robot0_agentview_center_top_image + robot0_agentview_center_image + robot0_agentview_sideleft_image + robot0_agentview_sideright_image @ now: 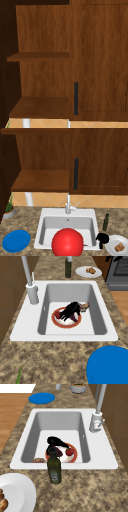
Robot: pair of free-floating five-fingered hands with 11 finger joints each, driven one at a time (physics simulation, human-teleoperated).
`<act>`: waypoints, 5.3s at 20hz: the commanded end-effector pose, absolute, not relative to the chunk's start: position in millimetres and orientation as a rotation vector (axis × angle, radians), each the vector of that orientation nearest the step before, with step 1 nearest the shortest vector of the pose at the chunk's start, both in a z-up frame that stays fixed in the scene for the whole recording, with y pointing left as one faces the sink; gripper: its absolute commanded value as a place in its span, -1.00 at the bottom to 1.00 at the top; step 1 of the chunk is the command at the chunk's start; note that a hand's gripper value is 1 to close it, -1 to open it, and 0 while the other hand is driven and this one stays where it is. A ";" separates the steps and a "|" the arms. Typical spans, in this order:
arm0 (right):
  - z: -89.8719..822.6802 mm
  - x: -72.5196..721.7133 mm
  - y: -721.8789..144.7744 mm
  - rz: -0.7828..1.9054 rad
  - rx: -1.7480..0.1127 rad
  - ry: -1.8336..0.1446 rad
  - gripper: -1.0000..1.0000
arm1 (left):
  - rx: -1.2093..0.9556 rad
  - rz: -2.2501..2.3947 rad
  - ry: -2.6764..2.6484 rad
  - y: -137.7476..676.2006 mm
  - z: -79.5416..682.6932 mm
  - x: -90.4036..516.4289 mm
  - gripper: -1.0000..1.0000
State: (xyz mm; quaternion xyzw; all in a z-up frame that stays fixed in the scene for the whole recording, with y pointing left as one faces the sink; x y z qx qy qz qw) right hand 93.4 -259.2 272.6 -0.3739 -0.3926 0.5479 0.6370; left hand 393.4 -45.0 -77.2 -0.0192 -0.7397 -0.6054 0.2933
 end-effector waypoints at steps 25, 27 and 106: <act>272.6 93.4 -259.2 1.251 -0.854 -0.897 0.00 | -0.113 -1.523 -1.874 -51.2 -86.7 406.3 -1.00; 272.6 93.4 -259.2 1.251 -0.854 -0.897 0.00 | -0.128 -1.528 -1.888 -49.0 -87.7 407.9 -1.00; 272.6 93.4 -259.2 1.251 -0.854 -0.897 0.00 | 0.022 -1.346 -1.936 -12.8 -101.5 371.3 1.00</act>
